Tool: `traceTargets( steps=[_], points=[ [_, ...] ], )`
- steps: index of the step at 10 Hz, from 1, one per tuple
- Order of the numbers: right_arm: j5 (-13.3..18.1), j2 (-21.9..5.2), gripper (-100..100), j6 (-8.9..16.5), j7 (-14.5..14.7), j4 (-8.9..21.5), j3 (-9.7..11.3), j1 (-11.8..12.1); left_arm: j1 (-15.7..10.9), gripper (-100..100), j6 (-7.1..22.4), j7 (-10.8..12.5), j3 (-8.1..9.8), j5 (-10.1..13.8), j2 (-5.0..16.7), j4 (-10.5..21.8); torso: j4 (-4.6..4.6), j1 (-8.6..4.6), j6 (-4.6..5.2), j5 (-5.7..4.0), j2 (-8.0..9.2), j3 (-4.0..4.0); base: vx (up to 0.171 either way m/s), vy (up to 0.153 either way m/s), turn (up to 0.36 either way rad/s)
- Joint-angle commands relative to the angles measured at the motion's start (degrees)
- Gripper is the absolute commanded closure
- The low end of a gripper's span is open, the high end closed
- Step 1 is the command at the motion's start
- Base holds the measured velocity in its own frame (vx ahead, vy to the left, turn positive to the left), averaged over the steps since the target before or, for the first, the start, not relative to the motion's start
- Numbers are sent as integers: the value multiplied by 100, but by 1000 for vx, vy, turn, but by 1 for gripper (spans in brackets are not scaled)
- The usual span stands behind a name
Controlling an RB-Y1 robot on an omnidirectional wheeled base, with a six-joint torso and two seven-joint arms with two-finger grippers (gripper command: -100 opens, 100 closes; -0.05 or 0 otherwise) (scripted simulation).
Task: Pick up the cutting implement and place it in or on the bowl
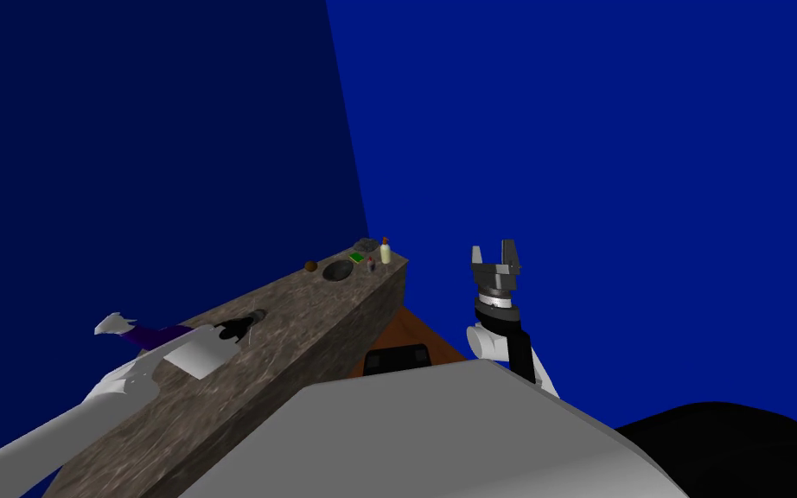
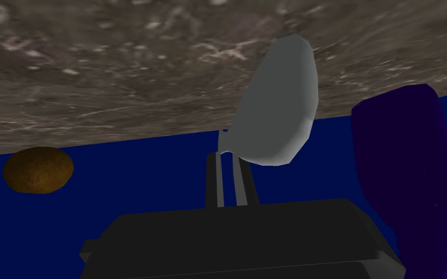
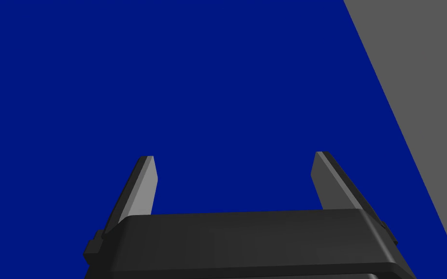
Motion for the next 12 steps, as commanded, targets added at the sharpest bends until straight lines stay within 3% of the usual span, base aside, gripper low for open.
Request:
traceTargets(
  steps=[1, 4, 12],
  points=[
    [0, 0, 0, 0, 0, 0, 0, 0, -149, 100, 65, -171, 165, 58, -24, 175, 0, 0, 0, 0, 0, 0, -27, -75, -71],
    [0, 0, 0, 0, 0, 0, 0, 1, -351, 100, 154, -360, 329, 158, -39, 370, -2, 13, -10, 6, 0, 0, -7, -40, -31],
    [0, 0, 0, 0, 0, 0, 0, 0, -1338, 100, 621, -1267, 1018, 628, -151, 1274, 4, 0, -12, -1, 2, 3, -9, -59, -68]
  ],
)
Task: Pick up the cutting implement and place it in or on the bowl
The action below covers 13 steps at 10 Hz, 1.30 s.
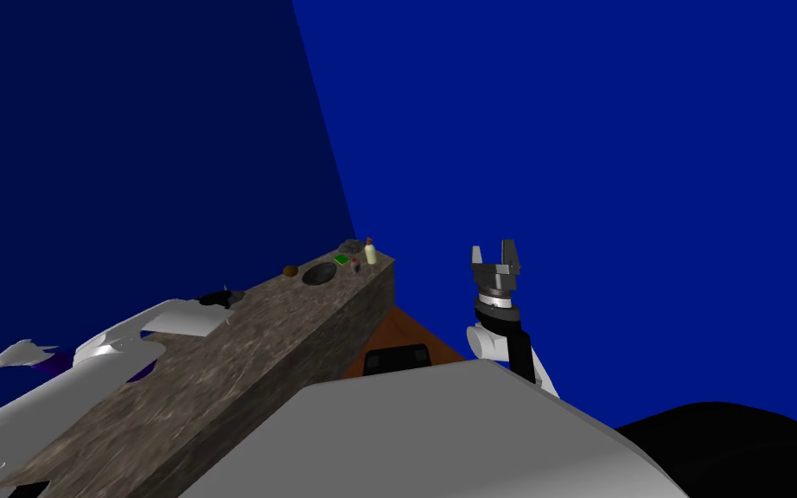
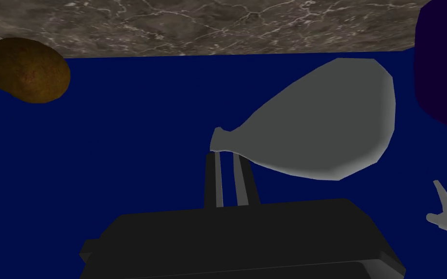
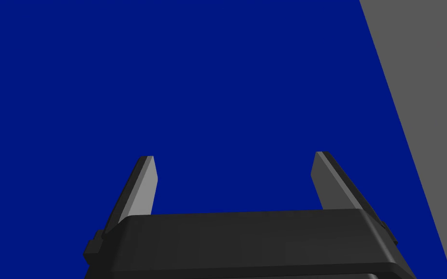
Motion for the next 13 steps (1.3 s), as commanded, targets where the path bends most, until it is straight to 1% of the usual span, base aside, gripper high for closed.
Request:
traceTargets(
  steps=[1, 4, 7, 10, 13],
  points=[
    [0, 0, 0, 0, 0, 0, 0, 0, -193, 100, 161, -201, 139, 87, -33, 123, 0, 0, 0, 0, 0, 0, 8, -68, -51],
    [0, 0, 0, 0, 0, 0, 0, 0, -640, 100, 376, -597, 305, 228, -168, 479, -3, -4, -2, 3, -1, -2, 12, -65, -52],
    [0, 0, 0, 0, 0, 0, 0, 0, -1126, 100, 613, -1025, 396, 335, -363, 826, -5, 4, -4, 8, -3, -4, 9, -59, -33],
    [0, 0, 0, 0, 0, 0, 0, 0, -1646, 100, 861, -1475, 423, 407, -610, 1166, -8, 0, -4, 8, -11, -9, 27, -64, -19],
    [0, 0, 0, 0, 0, 0, 0, 0, -2174, 100, 1113, -1929, 403, 455, -883, 1485, -9, 3, -3, 8, -18, -13, 34, -59, -10]
  ],
)
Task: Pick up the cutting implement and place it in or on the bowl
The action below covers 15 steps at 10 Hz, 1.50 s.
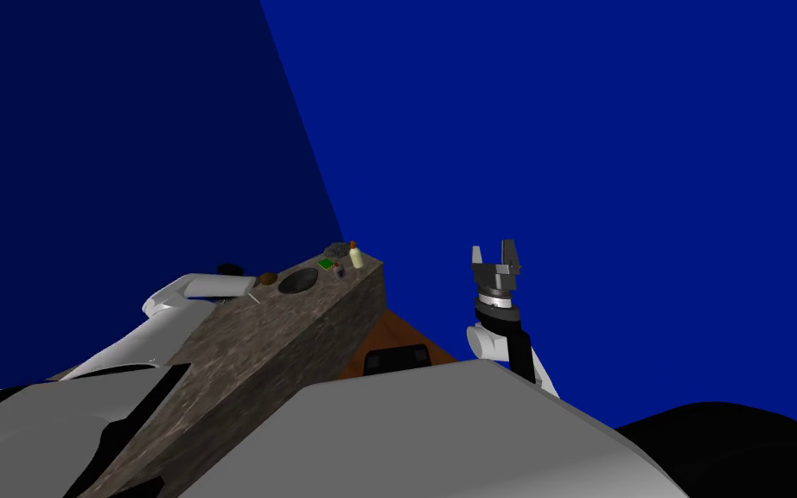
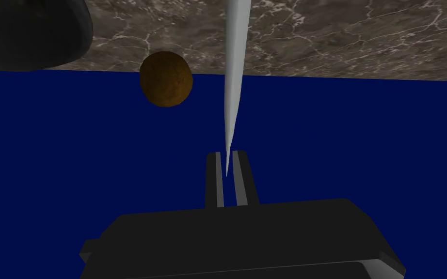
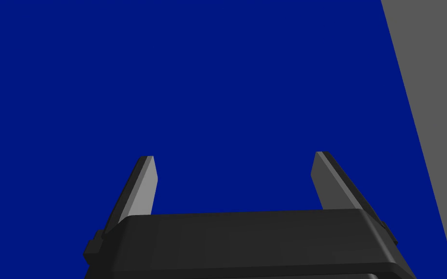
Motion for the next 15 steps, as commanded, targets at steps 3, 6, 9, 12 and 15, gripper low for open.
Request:
traceTargets(
  steps=[3, 6, 9, 12, 15],
  points=[
    [0, 0, 0, 0, 0, 0, 0, 0, -542, 100, 338, -526, -27, 70, -290, 260, 2, 1, -3, -2, 4, 3, 28, -56, -2],
    [0, 0, 0, 0, 0, 0, 0, 0, -974, 100, 550, -894, -73, 100, -513, 492, 2, 1, -1, -1, 3, 3, 32, -49, -3],
    [0, 0, 0, 0, 0, 0, 0, 0, -1207, 100, 664, -1092, -93, 120, -629, 617, 5, 14, -7, 0, 14, 9, 14, -30, -2],
    [0, 0, 0, 0, 0, 0, 0, 0, -1485, 100, 798, -1326, -108, 150, -763, 770, 6, 16, -4, 1, 17, 11, 13, -29, -2],
    [0, 0, 0, 0, 0, 0, 0, 0, -1486, -100, 758, -1296, -114, 142, -746, 805, 6, 31, -9, 5, 23, 14, 3, -5, -3]
  ],
)
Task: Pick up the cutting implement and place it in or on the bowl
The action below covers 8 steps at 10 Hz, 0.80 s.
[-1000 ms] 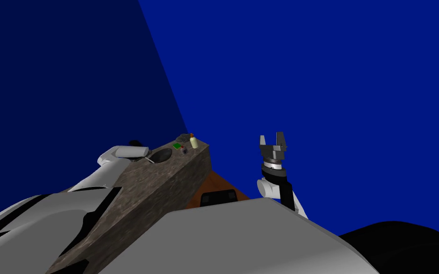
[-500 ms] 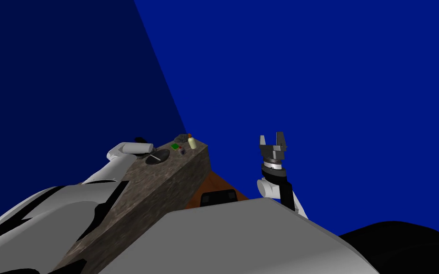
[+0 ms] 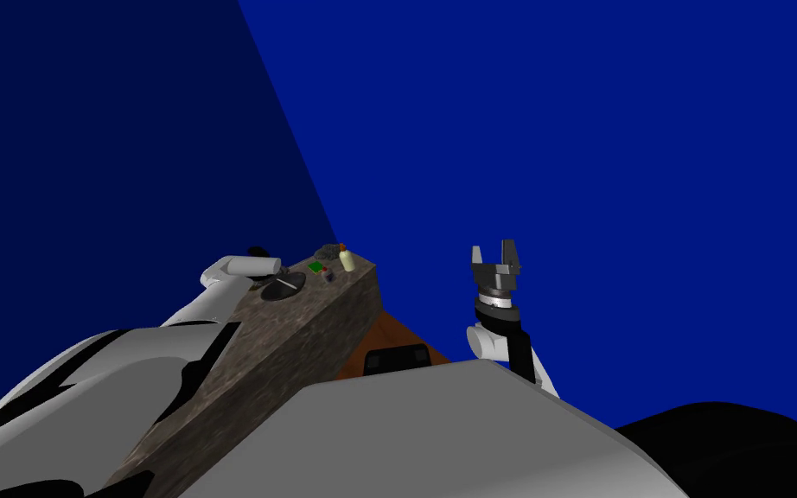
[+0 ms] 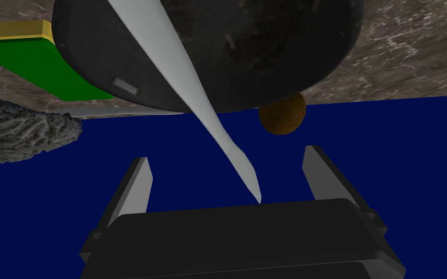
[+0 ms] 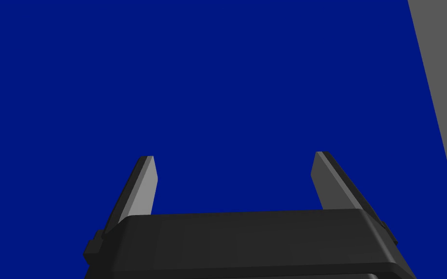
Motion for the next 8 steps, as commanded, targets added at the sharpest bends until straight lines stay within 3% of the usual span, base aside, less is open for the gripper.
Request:
traceTargets(
  steps=[1, 3, 4, 5, 8],
  points=[
    [0, 0, 0, 0, 0, 0, 0, 0, 0, -100, 0, 0, 0, 0, 0, 0, 0, 0, 0, 0, 0, 0, 0, 0, 0],
    [0, 0, 0, 0, 0, 0, 0, 0, 0, -100, 0, 0, 0, 0, 0, 0, 0, 1, 0, 0, 1, 1, 0, 0, 0],
    [0, 0, 0, 0, 0, 0, 0, 0, 0, 0, 0, 0, 0, 0, 0, 0, 0, 1, 0, 0, 1, 1, 0, 0, 0],
    [0, 0, 0, 0, 0, 0, 0, 0, -97, -100, 192, -109, 25, 82, 114, -80, 0, 2, 0, 0, 1, 1, 6, -12, 11],
    [0, 0, 0, 0, 0, 0, 0, 0, -227, -100, 449, -254, 57, 191, 267, -187, 0, -6, 0, -2, -4, -2, 13, -18, 11]
  ],
)
